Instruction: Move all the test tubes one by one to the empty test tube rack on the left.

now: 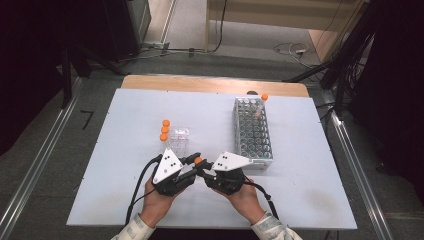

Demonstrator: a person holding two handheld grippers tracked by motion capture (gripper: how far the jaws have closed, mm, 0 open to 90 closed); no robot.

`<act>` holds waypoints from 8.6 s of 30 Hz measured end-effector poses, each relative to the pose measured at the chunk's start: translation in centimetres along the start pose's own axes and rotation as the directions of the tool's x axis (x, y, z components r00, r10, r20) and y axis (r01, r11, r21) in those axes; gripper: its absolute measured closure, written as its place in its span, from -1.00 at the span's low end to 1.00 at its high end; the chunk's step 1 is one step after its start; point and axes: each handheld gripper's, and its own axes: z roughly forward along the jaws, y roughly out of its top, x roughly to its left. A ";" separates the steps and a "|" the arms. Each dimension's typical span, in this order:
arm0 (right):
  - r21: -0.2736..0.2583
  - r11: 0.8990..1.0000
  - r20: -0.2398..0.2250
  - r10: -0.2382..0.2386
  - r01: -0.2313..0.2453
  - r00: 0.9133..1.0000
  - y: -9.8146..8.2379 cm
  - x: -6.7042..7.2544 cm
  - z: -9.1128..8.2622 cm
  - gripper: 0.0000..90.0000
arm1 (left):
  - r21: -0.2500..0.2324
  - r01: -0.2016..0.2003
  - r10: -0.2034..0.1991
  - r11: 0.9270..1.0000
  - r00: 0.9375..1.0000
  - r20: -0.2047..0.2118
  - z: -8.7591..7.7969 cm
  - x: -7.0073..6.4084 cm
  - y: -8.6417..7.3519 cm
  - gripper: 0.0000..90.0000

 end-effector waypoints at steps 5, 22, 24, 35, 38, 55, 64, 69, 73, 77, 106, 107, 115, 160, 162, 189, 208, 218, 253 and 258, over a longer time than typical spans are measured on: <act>0.012 1.000 -0.010 0.016 -0.016 1.000 0.0 0.0 0.1 0.08 | -0.010 -0.008 0.008 1.000 1.000 0.000 -0.1 0.0 0.2 0.56; -0.018 0.999 0.014 0.044 -0.044 0.999 0.3 -0.7 -0.8 -0.45 | -0.091 0.025 -0.030 0.996 0.998 -0.046 -2.4 1.6 1.8 0.56; -0.022 0.999 0.018 0.048 -0.047 0.999 0.3 -0.8 -1.0 -0.45 | -0.104 0.037 -0.043 0.994 0.997 -0.059 -2.8 2.1 2.0 0.56; -0.020 0.998 0.033 0.060 -0.059 0.998 0.3 -1.2 -1.3 -0.45 | -0.158 0.077 -0.105 0.984 0.979 -0.174 -5.4 5.1 2.7 0.56; -0.019 0.998 0.036 0.061 -0.060 0.998 0.3 -1.3 -1.3 -0.44 | -0.162 0.069 -0.102 0.984 0.972 -0.210 -5.8 5.7 2.6 0.56; -0.019 0.998 0.044 0.063 -0.062 0.997 0.3 -1.4 -1.3 -0.41 | -0.141 0.062 -0.100 0.988 0.954 -0.283 -4.7 7.1 1.3 0.56; -0.018 0.998 0.043 0.062 -0.062 0.997 0.3 -1.4 -1.4 -0.41 | -0.095 0.064 -0.090 0.993 0.949 -0.302 -3.6 7.3 -0.1 0.56; -0.018 0.998 0.045 0.060 -0.060 0.997 0.3 -1.4 -1.4 -0.41 | -0.060 0.061 -0.077 0.996 0.946 -0.316 -2.9 7.2 -0.7 0.56; -0.018 0.998 0.043 0.060 -0.059 0.997 0.2 -1.3 -1.4 -0.41 | -0.049 0.043 -0.057 0.998 0.939 -0.340 -2.7 7.0 -1.0 0.55; -0.019 0.998 0.043 0.061 -0.060 0.997 0.2 -1.4 -1.5 -0.41 | -0.046 0.038 -0.051 0.998 0.935 -0.352 -2.7 6.8 -1.0 0.55; -0.054 0.994 0.141 0.102 -0.096 0.985 0.9 -3.5 -3.6 -0.40 | -0.056 0.098 -0.110 0.994 0.940 -0.324 -3.4 7.5 -1.1 -0.34; -0.049 0.994 0.165 0.107 -0.101 0.980 0.9 -4.0 -3.7 -0.41 | -0.055 0.104 -0.116 0.993 0.938 -0.326 -3.4 7.6 -1.2 -0.37; -0.099 0.970 0.285 0.243 -0.223 0.927 0.8 -8.3 -5.5 -0.43 | -0.051 0.142 -0.150 0.989 0.922 -0.357 -3.5 8.9 -2.0 -0.53; -0.112 0.936 0.499 0.343 -0.333 0.796 -0.6 -24.2 -2.6 0.32 | -0.084 0.142 -0.161 0.986 0.946 -0.283 -4.7 7.8 -1.4 -0.56; -0.110 0.939 0.497 0.335 -0.325 0.800 -0.6 -24.3 -2.4 0.38 | -0.083 0.143 -0.161 0.986 0.945 -0.285 -4.7 7.8 -1.4 -0.56; -0.165 0.952 0.526 0.307 -0.259 0.793 1.8 -23.8 -3.7 0.60 | -0.080 0.145 -0.162 0.986 0.945 -0.285 -4.7 7.7 -1.4 -0.57; -0.196 0.958 0.466 0.277 -0.208 0.840 4.0 -20.0 -6.9 0.60 | -0.074 0.123 -0.140 0.990 0.947 -0.290 -4.6 7.3 -1.3 -0.57; -0.186 0.963 0.366 0.251 -0.194 0.896 3.6 -16.4 -7.5 0.60 | -0.071 0.122 -0.137 0.990 0.954 -0.266 -4.4 6.4 -0.9 -0.57; -0.100 0.994 0.114 0.066 -0.055 0.991 1.8 -4.3 -3.5 0.60 | -0.072 0.089 -0.101 0.993 0.978 -0.182 -4.0 3.8 0.1 -0.54; -0.065 0.997 0.095 0.053 -0.047 0.994 1.2 -3.6 -2.6 0.60 | -0.066 0.081 -0.091 0.995 0.984 -0.155 -3.7 3.4 0.1 -0.51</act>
